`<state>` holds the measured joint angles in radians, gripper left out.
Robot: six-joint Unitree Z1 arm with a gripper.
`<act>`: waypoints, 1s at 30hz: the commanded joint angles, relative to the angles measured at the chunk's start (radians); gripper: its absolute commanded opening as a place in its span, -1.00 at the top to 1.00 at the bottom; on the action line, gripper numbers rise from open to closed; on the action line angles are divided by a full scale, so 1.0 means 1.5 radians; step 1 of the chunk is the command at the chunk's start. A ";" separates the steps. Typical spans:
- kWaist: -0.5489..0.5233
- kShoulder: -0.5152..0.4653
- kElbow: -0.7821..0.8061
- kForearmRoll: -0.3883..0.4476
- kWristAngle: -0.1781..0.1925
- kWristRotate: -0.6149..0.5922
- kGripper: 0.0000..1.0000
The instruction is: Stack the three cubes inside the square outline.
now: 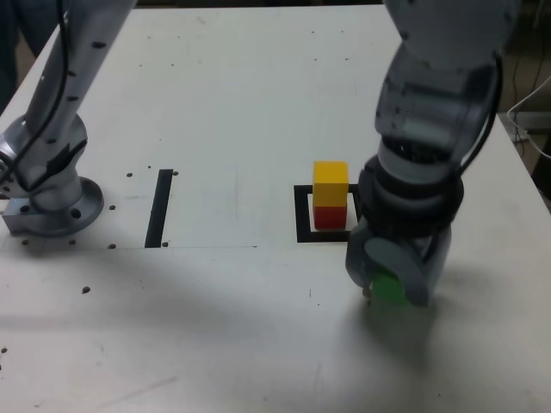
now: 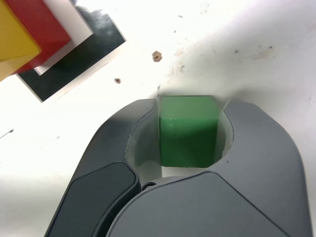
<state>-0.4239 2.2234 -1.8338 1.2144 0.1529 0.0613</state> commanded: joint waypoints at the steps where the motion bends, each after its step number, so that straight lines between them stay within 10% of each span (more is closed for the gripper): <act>1: 0.001 -0.025 0.001 0.012 0.002 -0.006 0.62; 16: 0.040 -0.173 0.014 0.080 0.061 -0.046 0.68; 30: 0.145 -0.216 0.080 0.104 0.042 -0.038 0.68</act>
<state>-0.2082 1.9050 -1.7170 1.3653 0.2208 0.0018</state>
